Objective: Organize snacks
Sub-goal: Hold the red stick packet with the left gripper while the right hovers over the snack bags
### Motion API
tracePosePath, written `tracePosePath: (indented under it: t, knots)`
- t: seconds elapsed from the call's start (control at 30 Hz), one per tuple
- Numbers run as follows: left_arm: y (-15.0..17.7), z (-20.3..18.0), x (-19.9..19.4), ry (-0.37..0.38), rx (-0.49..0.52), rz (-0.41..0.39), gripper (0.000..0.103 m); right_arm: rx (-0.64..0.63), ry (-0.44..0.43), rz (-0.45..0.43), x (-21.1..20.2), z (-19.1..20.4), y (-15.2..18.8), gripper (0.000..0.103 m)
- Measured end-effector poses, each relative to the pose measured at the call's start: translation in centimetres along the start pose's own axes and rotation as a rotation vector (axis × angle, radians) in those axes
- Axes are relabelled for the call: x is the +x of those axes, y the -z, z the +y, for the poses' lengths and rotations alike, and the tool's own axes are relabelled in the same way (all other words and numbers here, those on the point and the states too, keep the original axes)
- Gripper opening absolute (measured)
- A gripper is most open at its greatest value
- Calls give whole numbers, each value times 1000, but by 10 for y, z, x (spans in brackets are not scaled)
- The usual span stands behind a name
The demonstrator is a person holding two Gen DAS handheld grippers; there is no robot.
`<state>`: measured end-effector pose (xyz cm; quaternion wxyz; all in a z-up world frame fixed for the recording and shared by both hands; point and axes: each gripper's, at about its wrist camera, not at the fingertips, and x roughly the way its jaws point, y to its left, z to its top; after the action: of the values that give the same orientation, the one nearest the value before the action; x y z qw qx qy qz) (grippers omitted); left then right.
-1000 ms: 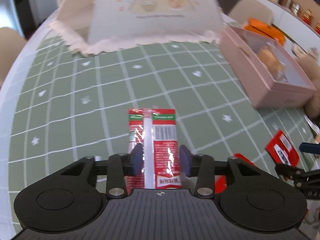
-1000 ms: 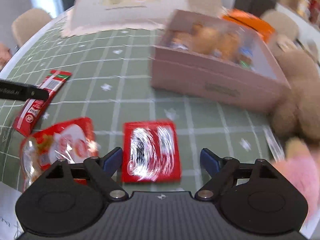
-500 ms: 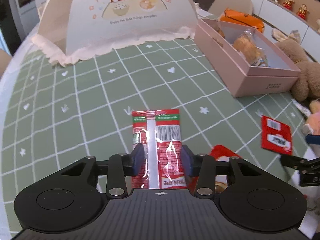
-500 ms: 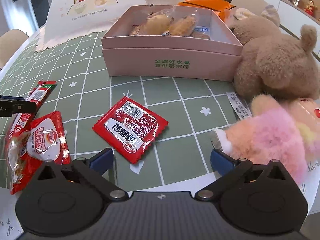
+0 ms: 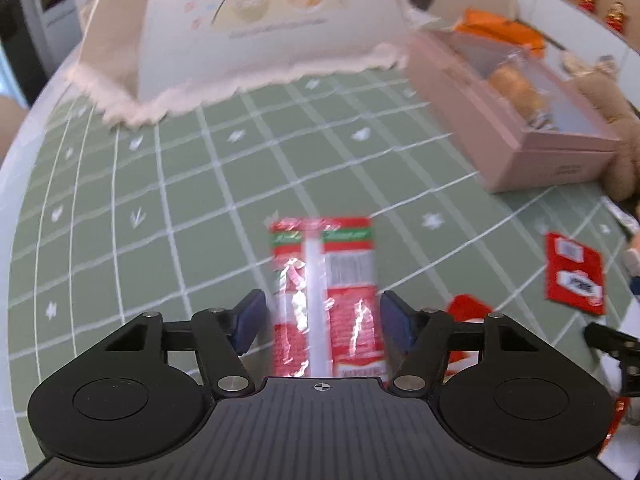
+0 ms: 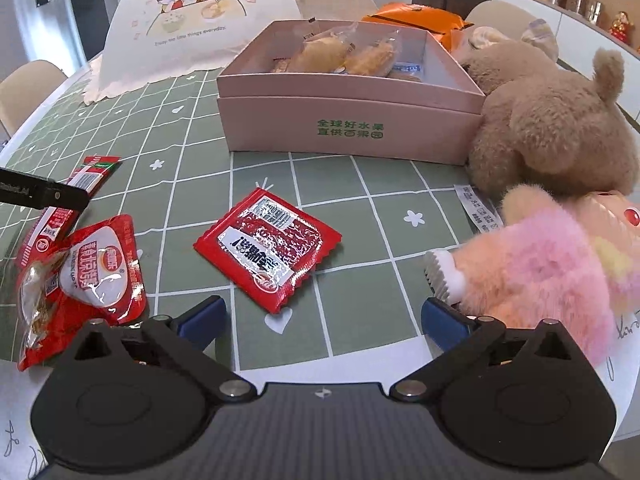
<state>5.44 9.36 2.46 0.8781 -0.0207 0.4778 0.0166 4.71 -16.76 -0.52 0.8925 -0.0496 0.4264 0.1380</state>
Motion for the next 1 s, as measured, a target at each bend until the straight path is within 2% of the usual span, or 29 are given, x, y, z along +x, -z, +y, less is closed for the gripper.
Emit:
tracePosePath:
  t: [0.2, 0.3, 0.37, 0.5, 0.57, 0.63, 0.73, 0.93, 1.0]
  knots:
    - [-3, -5, 1, 13, 12, 15, 69, 21, 15, -4, -1, 1, 2, 103]
    - [-1, -10, -1, 3, -12, 6, 60, -3, -1, 0, -1, 1, 1, 103]
    - [1, -9, -4, 30, -32, 6, 54, -37, -27, 14, -1, 1, -2, 103]
    - [14, 1, -18, 86, -122, 6, 51, -80, -63, 89, -3, 4, -8, 103]
    - [22, 6, -29, 91, -157, -3, 51, -81, -101, 129, -11, 6, -9, 99]
    - [30, 11, -44, 97, -197, -20, 51, -85, -183, 126, -26, 8, -7, 99]
    - [36, 17, -69, 86, -252, -55, 50, -173, -288, 170, -37, 25, -1, 99]
    - [31, 19, -102, 73, -293, -118, 49, -297, -341, 184, -42, 55, 1, 99]
    - [30, 19, -110, 69, -299, -143, 49, -326, -370, 220, -39, 59, 0, 99]
